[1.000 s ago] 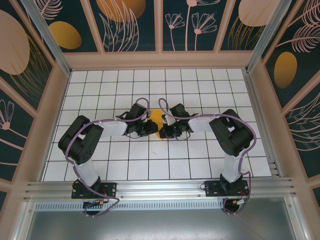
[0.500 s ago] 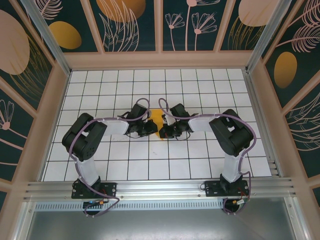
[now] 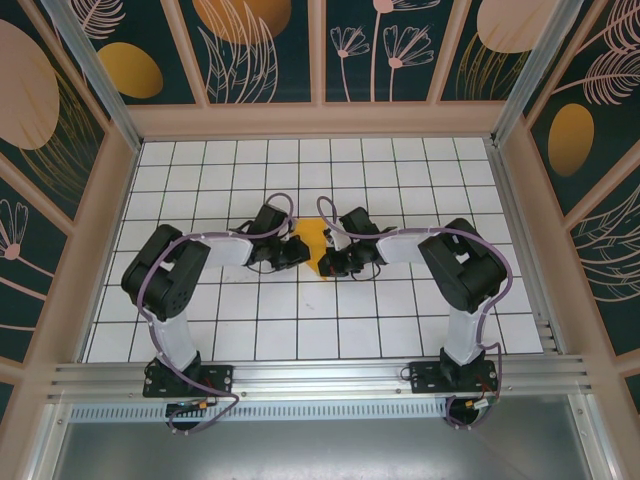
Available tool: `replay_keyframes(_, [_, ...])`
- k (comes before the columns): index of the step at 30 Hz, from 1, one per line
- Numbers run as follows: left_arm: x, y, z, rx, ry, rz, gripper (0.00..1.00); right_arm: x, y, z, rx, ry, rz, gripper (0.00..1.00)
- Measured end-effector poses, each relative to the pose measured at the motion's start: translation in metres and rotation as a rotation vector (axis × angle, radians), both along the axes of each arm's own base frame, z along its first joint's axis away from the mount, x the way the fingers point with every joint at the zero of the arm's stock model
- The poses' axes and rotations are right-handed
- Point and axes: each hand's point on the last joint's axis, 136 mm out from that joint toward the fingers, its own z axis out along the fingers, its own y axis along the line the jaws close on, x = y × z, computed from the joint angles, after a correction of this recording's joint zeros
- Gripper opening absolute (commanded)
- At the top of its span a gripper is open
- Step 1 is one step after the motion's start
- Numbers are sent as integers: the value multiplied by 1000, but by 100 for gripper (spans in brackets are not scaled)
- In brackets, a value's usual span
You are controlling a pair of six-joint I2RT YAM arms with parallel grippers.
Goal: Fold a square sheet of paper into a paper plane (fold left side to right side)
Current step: Third fold the triangle at the center of the table.
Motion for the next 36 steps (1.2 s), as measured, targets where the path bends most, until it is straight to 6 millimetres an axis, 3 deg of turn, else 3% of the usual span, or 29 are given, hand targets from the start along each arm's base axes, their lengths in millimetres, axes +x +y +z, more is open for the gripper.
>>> replay_keyframes(8, [32, 32, 0, 64, -42, 63, 18, -1, 0, 0, 0, 0, 1, 0])
replay_keyframes(14, [38, 33, 0, 57, -22, 45, 20, -1, 1, 0, 0, 0, 2, 0])
replay_keyframes(20, [45, 38, 5, 62, -48, 49, 30, 0, 1, 1, 4, -4, 3, 0])
replay_keyframes(23, [55, 54, 13, 93, -84, 91, 36, 0, 2, 3, 6, -10, 4, 0])
replay_keyframes(27, [65, 70, 43, 95, -158, 138, 44, -1, 1, 6, 5, -17, 1, 0])
replay_keyframes(32, [53, 70, 78, 40, -230, 129, 49, -1, 0, 19, 18, -34, -1, 1])
replay_keyframes(36, [37, 67, 72, 4, -200, 106, 53, 5, 0, 43, 37, -89, -13, 13])
